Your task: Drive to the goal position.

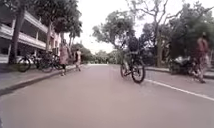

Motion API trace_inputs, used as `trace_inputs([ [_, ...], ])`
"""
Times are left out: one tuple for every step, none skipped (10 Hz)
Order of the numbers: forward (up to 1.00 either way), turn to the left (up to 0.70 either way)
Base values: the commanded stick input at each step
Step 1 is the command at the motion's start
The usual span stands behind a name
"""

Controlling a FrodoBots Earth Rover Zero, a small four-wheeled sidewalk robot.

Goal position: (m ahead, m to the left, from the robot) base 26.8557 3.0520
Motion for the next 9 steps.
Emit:
trace_inputs([
  [1.0, 0.0],
  [1.0, 0.0],
  [1.0, 0.0],
  [1.0, 0.0],
  [1.0, 0.0],
  [1.0, 0.0],
  [1.0, 0.0],
  [1.0, 0.0],
  [1.0, 0.0],
])
